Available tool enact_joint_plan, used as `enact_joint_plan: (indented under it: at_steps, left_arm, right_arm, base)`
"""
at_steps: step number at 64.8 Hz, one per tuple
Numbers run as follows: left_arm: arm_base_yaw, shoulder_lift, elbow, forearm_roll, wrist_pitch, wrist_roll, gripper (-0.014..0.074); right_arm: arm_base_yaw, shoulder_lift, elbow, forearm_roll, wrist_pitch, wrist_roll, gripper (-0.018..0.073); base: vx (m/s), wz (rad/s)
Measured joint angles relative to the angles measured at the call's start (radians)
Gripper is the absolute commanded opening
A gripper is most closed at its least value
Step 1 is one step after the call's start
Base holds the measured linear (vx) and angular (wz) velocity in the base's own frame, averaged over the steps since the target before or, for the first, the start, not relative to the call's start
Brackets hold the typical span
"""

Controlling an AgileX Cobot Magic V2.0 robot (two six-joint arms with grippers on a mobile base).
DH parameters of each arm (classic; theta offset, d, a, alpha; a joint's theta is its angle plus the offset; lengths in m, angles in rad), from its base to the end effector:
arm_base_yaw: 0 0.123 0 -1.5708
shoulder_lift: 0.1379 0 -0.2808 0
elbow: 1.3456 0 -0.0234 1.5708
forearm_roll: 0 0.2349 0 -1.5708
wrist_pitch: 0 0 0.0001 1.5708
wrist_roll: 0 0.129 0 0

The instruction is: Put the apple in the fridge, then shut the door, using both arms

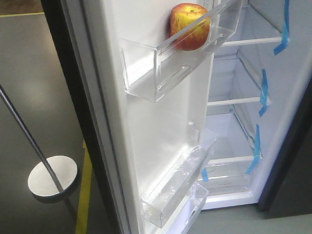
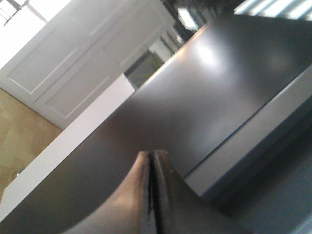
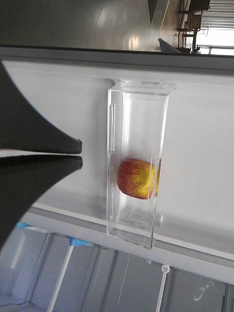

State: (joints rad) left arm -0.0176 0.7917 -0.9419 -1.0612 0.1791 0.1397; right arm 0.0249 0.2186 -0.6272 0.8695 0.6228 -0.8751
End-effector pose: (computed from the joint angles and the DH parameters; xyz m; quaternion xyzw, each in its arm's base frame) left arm 0.1805 -0.0233 0.4450 -0.2287 0.6117 -0.3850 0.6521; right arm 0.0461 0.0587 0.3604 -0.2111 0.6540 0.1267 0.7153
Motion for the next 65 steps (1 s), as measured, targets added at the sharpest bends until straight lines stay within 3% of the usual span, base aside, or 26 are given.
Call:
enact_joint_plan:
  at_steps: [11, 17, 30, 36, 41, 45, 65]
  left_arm:
    - [0.0, 0.251, -0.23, -0.007, 0.07, 0.026, -0.0006]
    - [0.0, 0.38, -0.345, -0.062, 0.119, 0.029, -0.0006]
    - [0.0, 0.605, -0.512, -0.253, 0.202, 0.041, -0.0006]
    - [0.0, 0.685, -0.563, -0.377, 0.247, 0.094, -0.0006]
    - [0.0, 0.746, -0.593, -0.528, 0.314, 0.163, -0.0006]
    - [0.0, 0.794, -0.612, -0.592, 0.375, 0.205, -0.0006]
    - [-0.008, 0.903, -0.675, -0.621, 0.629, 0.237, -0.0006]
  right_arm:
    - [0.0, 0.0, 0.0, 0.0, 0.014, 0.0, -0.0003]
    - [0.0, 0.0, 0.0, 0.0, 0.034, 0.0, -0.0003]
    - [0.0, 0.0, 0.0, 0.0, 0.072, 0.0, -0.0003]
    - [0.0, 0.0, 0.0, 0.0, 0.09, 0.0, -0.0003]
    - [0.0, 0.0, 0.0, 0.0, 0.099, 0.004, -0.0003]
    - [0.0, 0.0, 0.0, 0.0, 0.101, 0.009, -0.0003]
    - [0.0, 0.0, 0.0, 0.0, 0.101, 0.015, -0.0003]
  base:
    - [0.0, 0.0]
    - [0.0, 0.0]
    - [0.0, 0.0]
    - [0.0, 0.0]
    - [0.0, 0.0]
    - [0.0, 0.0]
    - [0.0, 0.0]
